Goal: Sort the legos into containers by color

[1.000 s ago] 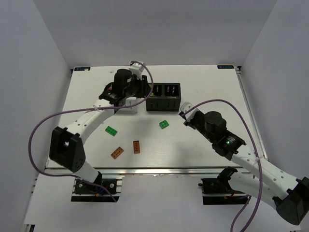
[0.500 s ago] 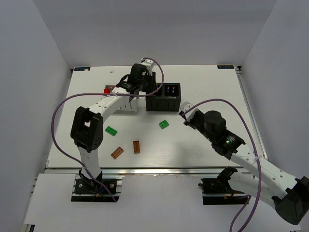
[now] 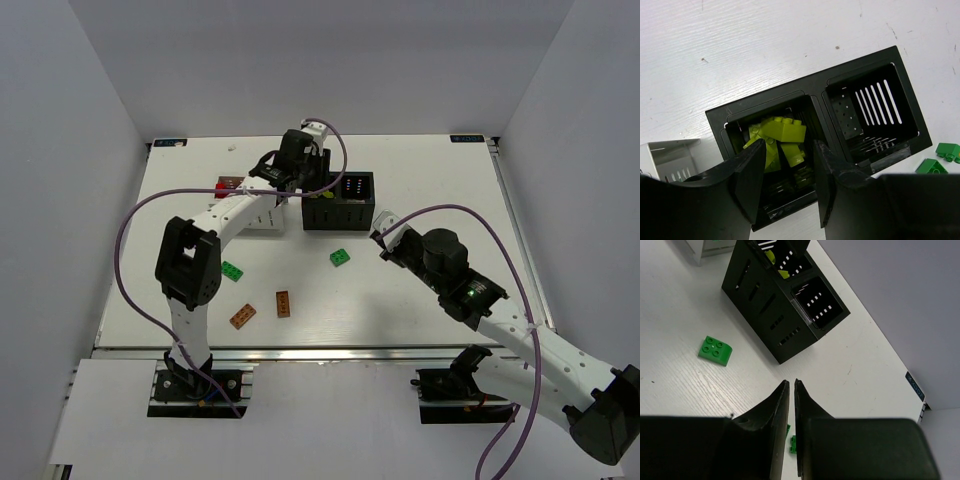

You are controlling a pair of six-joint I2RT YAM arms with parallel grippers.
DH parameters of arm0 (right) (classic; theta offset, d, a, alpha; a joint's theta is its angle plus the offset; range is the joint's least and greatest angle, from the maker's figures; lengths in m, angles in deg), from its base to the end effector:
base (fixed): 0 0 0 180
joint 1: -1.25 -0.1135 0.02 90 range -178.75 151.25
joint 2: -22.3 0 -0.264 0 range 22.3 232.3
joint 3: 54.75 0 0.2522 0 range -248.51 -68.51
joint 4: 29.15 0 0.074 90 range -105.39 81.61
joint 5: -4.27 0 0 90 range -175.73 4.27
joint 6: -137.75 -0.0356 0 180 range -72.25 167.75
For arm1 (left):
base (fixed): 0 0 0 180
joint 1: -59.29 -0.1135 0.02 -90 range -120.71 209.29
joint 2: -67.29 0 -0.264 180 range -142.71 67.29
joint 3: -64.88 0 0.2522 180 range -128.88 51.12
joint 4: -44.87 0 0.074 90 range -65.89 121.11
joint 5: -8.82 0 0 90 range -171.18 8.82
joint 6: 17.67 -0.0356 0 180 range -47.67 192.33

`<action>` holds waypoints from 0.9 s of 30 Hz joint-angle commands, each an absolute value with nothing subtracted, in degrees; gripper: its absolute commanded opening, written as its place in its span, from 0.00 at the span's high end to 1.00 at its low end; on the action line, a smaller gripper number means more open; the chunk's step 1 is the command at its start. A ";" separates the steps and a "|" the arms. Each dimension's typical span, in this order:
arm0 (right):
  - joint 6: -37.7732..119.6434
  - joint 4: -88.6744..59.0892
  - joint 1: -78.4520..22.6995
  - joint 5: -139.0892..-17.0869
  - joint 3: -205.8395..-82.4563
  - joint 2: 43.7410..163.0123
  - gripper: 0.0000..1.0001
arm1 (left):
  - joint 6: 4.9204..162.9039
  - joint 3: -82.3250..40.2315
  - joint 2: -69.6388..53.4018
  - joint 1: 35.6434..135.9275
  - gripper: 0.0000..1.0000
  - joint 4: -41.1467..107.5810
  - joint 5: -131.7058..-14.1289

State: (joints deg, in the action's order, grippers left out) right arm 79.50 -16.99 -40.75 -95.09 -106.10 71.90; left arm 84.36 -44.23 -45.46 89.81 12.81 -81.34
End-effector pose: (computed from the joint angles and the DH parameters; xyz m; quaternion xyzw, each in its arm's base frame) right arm 0.1587 0.1351 0.3025 -0.4177 0.6439 -0.0055 0.6410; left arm 0.3987 -0.2349 0.2770 0.1423 0.8784 -0.1644 0.4257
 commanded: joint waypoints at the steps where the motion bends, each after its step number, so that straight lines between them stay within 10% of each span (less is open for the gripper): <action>1: 78.51 -18.90 -40.32 -94.25 -106.13 71.87 0.85 | 83.85 -46.43 -43.63 90.31 0.47 11.25 -82.15; 7: 78.07 -18.90 -39.45 -94.08 -106.13 71.87 0.78 | 83.67 -46.09 -39.60 90.40 0.44 9.23 -79.27; 11: 76.85 -17.77 -37.43 -92.41 -106.39 73.96 0.42 | 83.67 -36.56 -28.19 90.31 0.40 12.91 -75.12; 14: 73.86 -11.91 -33.57 -87.33 -109.46 78.87 0.20 | 85.86 -22.26 -15.54 90.31 0.06 20.89 -74.58; 16: 72.19 -8.99 -29.96 -82.32 -112.80 81.96 0.15 | 87.88 -15.44 -9.79 90.22 0.02 26.59 -76.52; 27: 81.40 10.89 -7.91 -68.76 -128.98 101.57 0.23 | 86.93 -4.86 5.84 90.14 0.02 29.98 -83.53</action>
